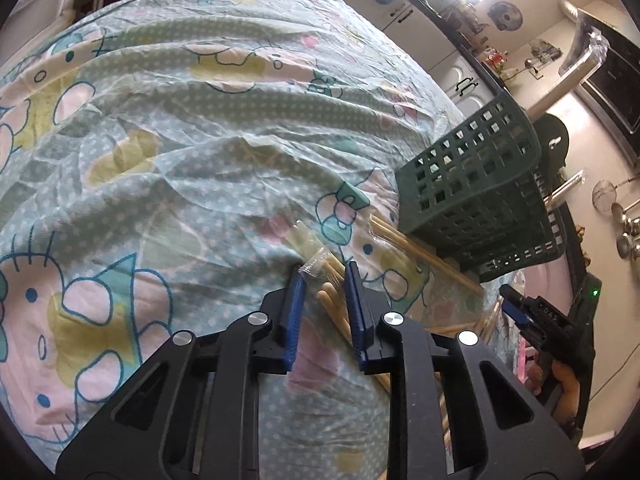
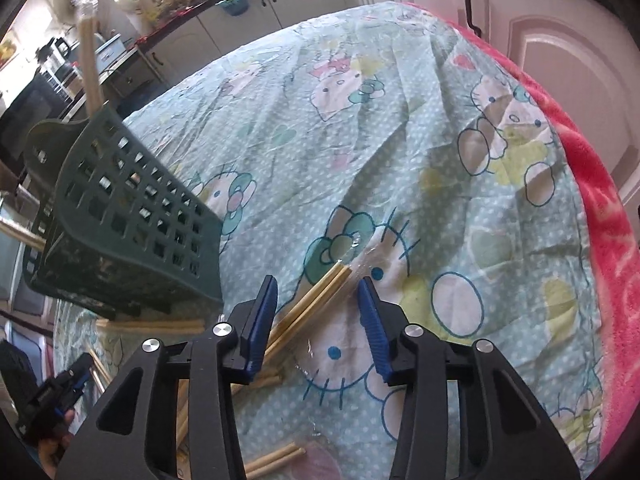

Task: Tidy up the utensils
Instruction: 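Close the left gripper on a chopstick while the right gripper grasps another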

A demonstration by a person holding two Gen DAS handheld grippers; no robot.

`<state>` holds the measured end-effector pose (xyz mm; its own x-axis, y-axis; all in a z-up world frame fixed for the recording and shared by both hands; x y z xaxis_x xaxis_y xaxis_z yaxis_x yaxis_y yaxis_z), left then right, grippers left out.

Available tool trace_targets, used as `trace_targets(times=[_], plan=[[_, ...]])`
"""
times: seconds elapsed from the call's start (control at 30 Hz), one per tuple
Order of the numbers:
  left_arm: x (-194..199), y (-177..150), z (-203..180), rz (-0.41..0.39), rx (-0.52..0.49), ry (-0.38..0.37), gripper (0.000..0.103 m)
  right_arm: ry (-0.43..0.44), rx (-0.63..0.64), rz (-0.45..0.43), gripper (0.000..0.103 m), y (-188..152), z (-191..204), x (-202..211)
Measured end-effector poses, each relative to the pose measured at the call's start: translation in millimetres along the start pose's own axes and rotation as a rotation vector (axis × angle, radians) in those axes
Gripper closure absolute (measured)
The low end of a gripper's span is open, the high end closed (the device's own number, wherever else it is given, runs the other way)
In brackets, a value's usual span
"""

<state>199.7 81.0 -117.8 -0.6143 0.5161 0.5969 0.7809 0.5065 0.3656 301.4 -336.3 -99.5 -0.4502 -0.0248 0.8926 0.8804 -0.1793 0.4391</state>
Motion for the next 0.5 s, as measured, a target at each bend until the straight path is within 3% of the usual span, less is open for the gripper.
trace_targets(times=[0.27,0.5], plan=[[-0.9,0.8,4.5,-0.002,0.008,-0.022,0.090,0.023,-0.079,0.017,0.087,6.6,-10.1,-5.7],[3.6,1.4,9.2,-0.006,0.024,-0.051,0.099,0.082,-0.111,-0.018,0.090,8.3,-16.3,10.0]])
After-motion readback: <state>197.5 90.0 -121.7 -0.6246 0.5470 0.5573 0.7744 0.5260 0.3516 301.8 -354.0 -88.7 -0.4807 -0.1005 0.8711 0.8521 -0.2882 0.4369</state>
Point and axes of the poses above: each gripper's, at about its wrist camera, not at the fingertips, and x roughly against the way its jaws point, z to its left, y to its top, the point moved 1 cm from there along -x, roughly the way its jaws point, and after that the axes turned 13 degrees about -y, right-handed, at the moved point
